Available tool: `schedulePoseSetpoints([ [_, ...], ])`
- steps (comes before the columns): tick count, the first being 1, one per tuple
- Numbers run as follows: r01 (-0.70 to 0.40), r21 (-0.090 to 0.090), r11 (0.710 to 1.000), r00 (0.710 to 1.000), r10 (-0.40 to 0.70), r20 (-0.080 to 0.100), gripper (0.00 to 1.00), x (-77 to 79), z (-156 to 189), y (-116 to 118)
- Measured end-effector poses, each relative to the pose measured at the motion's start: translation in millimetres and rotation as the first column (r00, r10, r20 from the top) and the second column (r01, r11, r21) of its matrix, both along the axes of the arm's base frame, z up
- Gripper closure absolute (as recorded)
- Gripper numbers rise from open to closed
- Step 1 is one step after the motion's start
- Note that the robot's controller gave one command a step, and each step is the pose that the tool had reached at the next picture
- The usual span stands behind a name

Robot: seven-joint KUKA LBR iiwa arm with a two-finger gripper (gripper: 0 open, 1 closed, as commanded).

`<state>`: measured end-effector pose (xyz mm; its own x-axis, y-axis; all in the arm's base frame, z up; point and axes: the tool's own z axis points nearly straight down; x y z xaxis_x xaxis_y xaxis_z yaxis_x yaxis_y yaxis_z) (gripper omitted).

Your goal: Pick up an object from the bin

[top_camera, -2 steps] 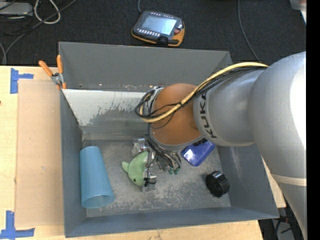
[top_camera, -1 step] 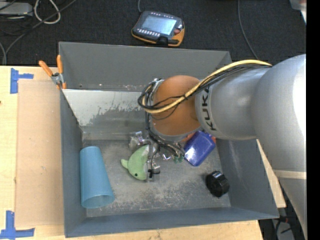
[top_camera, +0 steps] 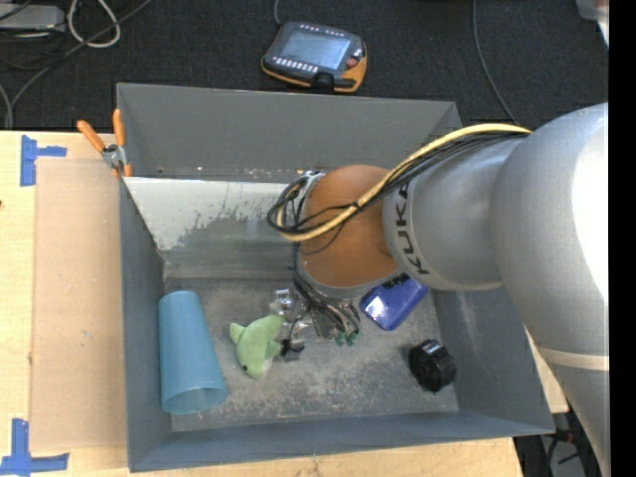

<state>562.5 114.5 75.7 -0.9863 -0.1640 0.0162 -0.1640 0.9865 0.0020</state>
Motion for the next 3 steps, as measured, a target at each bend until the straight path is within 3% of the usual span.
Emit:
schedulePoseSetpoints([
  [1,0.002,0.0,1.0,1.0,-0.002,0.001,1.0,0.4,0.2,-0.4],
  [3,0.003,0.0,1.0,1.0,-0.003,-0.003,1.0,-0.7,56.5,0.1],
])
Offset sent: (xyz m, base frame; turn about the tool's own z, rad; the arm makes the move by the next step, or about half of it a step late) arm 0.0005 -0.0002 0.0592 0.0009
